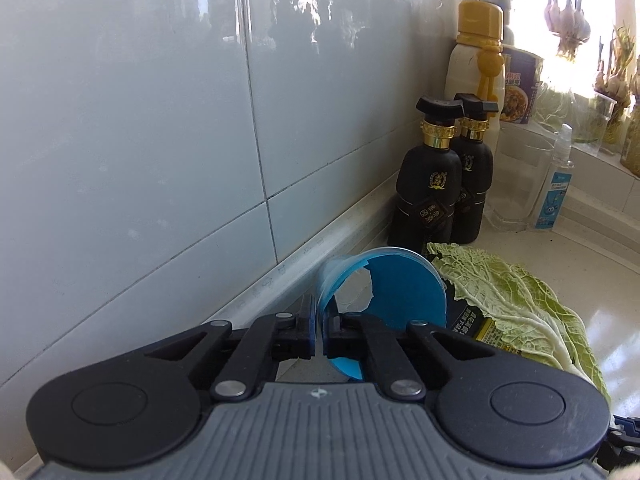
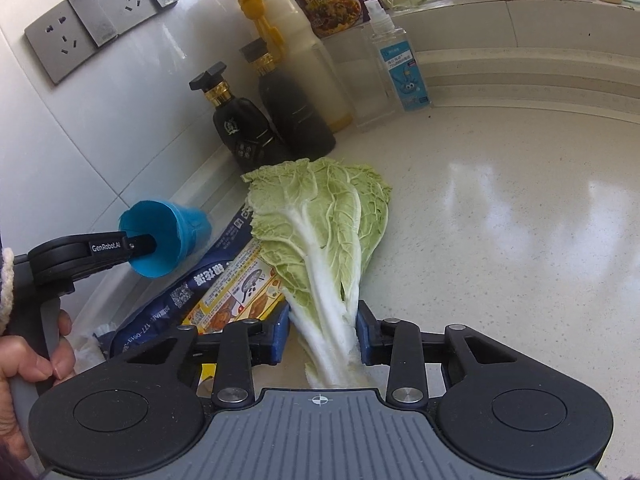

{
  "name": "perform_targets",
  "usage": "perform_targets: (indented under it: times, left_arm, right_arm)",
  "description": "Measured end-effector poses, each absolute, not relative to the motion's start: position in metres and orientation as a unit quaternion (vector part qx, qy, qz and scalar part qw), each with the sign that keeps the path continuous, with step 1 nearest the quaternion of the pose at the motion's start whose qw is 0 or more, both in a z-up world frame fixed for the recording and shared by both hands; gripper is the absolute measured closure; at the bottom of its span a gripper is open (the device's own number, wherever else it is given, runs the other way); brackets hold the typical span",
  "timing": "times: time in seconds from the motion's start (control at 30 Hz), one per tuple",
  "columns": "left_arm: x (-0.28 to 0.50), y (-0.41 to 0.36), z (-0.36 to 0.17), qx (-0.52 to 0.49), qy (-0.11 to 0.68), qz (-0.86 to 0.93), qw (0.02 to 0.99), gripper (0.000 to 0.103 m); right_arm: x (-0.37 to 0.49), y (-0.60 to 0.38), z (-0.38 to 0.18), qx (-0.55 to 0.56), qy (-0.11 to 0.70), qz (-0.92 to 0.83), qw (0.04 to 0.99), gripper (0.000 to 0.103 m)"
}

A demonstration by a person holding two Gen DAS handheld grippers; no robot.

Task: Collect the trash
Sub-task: 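Grasp the blue cup with the left gripper while the right gripper grasps the cabbage leaf, then lift the blue cup and cabbage leaf and carry them over the bin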

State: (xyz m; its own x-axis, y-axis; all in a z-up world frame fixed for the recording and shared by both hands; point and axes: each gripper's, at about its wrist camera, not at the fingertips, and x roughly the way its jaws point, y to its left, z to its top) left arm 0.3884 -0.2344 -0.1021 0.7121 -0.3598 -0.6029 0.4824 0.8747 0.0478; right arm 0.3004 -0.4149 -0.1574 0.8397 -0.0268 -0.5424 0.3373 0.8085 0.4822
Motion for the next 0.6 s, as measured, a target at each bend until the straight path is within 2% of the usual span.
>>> perform_targets:
  times: [0.1, 0.6]
  left_arm:
    - [0.388, -0.230, -0.097, 0.094, 0.303, -0.229, 0.920, 0.100]
    - [0.364, -0.219, -0.059, 0.077, 0.298, -0.252, 0.918, 0.100]
  right_arm:
    - [0.297, -0.415, -0.149, 0.289, 0.258, -0.099, 0.917, 0.082]
    - [0.264, -0.415, -0.099, 0.281, 0.219, -0.105, 0.929, 0.087]
